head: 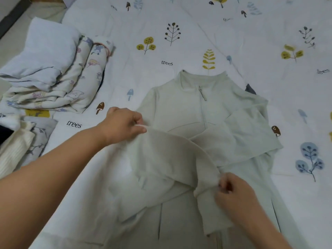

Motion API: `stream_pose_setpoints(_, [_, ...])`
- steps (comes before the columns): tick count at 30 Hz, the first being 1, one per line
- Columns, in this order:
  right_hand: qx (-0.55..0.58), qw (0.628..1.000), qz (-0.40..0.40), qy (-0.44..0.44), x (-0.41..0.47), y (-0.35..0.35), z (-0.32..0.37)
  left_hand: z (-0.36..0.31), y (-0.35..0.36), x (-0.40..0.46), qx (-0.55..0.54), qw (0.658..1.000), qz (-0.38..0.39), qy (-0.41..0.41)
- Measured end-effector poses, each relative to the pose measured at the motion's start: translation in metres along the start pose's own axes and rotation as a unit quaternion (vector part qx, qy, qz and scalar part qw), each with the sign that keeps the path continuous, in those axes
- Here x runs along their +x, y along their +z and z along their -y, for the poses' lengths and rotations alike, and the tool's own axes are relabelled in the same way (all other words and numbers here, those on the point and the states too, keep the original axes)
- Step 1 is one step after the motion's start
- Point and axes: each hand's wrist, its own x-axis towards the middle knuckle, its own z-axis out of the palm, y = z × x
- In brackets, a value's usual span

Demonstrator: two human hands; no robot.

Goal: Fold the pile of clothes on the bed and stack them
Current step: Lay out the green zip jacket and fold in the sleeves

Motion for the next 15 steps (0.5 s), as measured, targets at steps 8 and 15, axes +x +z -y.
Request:
stream_pose_setpoints(8, [-0.077,0.99,-0.019,0.121,0.006,-0.064,-0.068,-0.04,0.002,0.049,-0.161,0.983,-0.084,0.036])
stream_pose_setpoints(15, [-0.163,0.98,-0.043,0.103,0.011,-0.058,-0.078,-0.013,0.022,0.072,0.071,0.997,0.005,0.024])
